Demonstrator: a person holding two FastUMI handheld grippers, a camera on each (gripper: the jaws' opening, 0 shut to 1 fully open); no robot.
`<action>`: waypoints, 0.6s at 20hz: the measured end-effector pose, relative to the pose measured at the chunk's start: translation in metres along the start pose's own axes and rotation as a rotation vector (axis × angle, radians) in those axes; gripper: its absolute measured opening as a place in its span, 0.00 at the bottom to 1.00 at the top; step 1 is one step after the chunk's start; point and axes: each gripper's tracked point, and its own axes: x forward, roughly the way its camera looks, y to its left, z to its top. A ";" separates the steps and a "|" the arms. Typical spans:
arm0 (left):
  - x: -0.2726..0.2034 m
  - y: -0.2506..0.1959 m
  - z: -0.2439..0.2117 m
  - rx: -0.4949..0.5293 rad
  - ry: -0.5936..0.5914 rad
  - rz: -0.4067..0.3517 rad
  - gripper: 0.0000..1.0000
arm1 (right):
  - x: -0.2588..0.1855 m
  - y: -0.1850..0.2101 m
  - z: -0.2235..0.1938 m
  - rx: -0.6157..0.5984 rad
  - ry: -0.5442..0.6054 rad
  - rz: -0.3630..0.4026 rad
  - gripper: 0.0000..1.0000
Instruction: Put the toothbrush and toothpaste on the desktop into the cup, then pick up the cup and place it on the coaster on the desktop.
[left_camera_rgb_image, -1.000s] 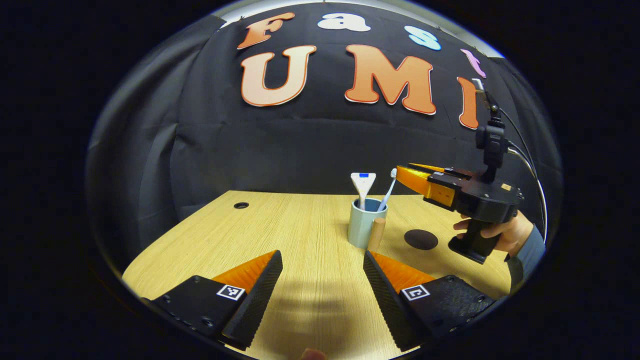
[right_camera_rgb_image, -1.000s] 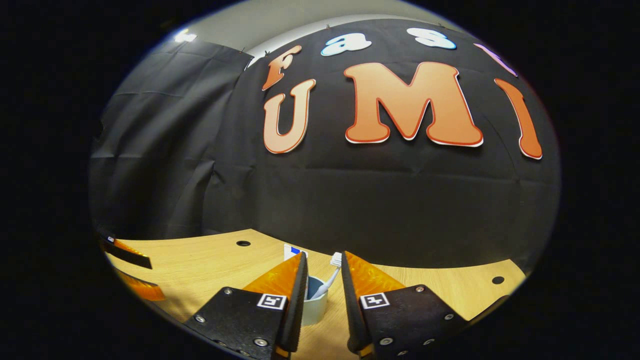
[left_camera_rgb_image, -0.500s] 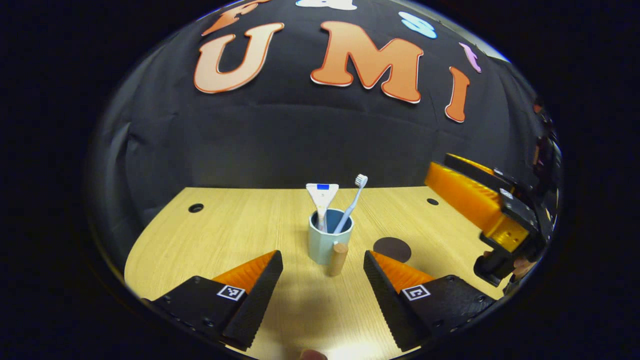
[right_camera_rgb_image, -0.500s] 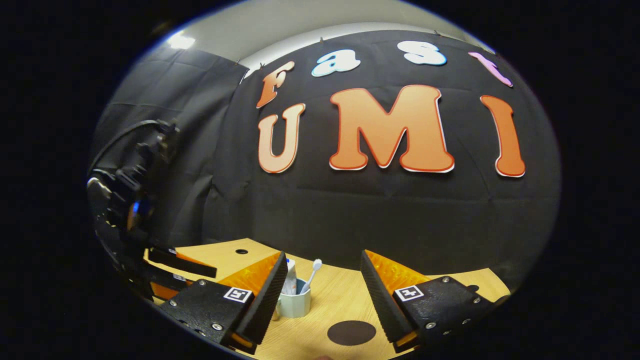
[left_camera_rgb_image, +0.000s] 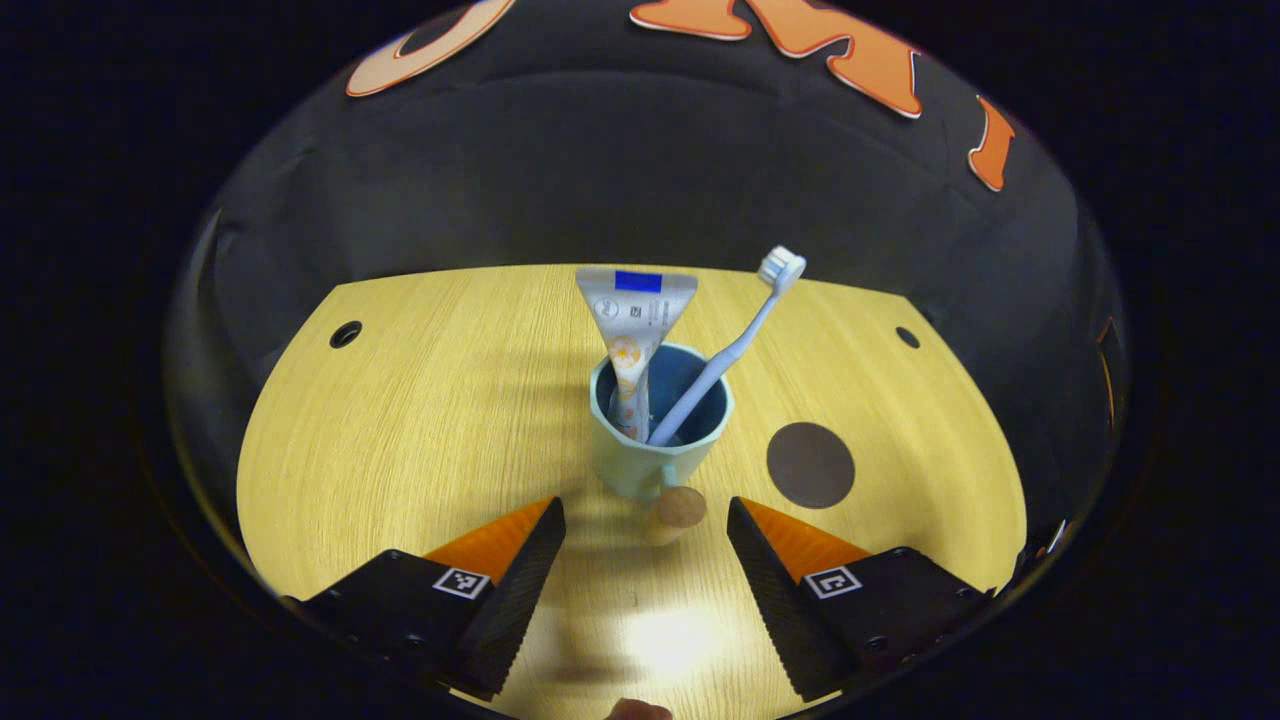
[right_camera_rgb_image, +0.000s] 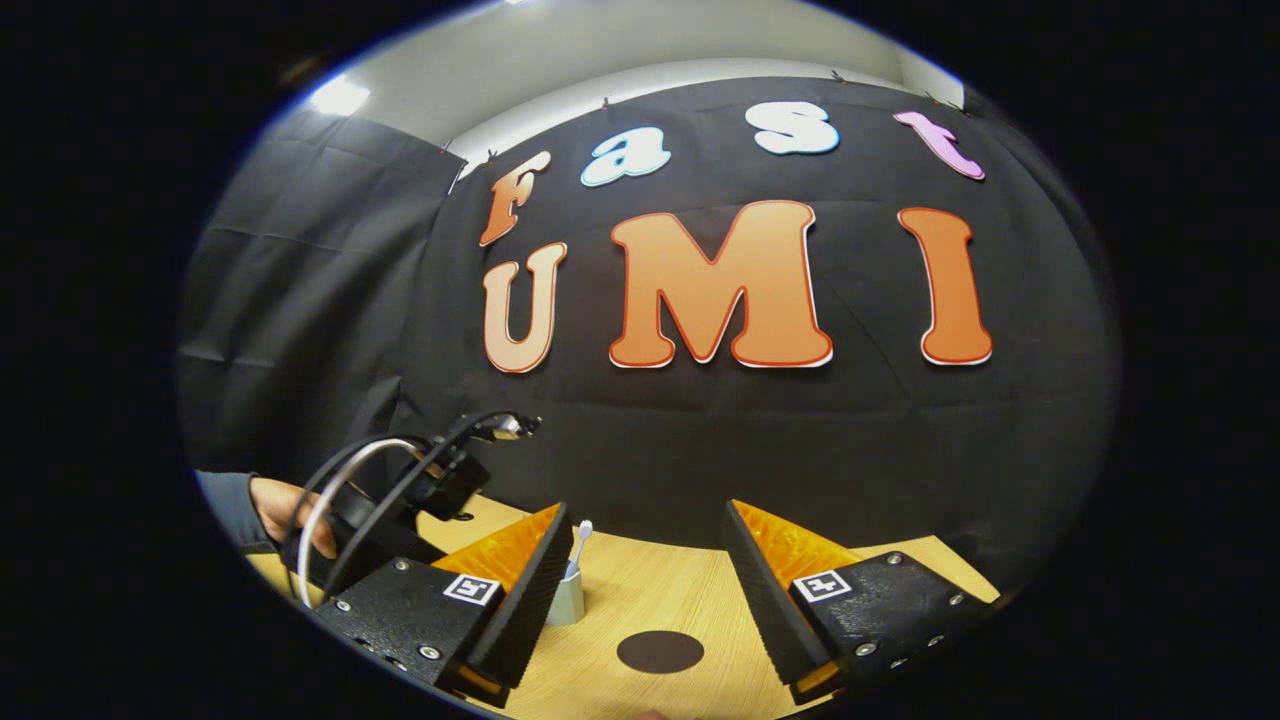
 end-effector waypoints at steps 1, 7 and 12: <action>0.006 -0.002 0.001 0.003 0.014 0.011 0.98 | -0.005 -0.004 0.001 0.007 -0.005 -0.007 0.96; 0.037 -0.006 -0.003 0.019 0.121 0.083 1.00 | -0.027 -0.017 0.000 0.032 -0.013 -0.031 0.91; 0.052 -0.007 -0.014 -0.001 0.175 0.125 0.59 | -0.041 -0.020 -0.002 0.036 -0.028 -0.032 0.91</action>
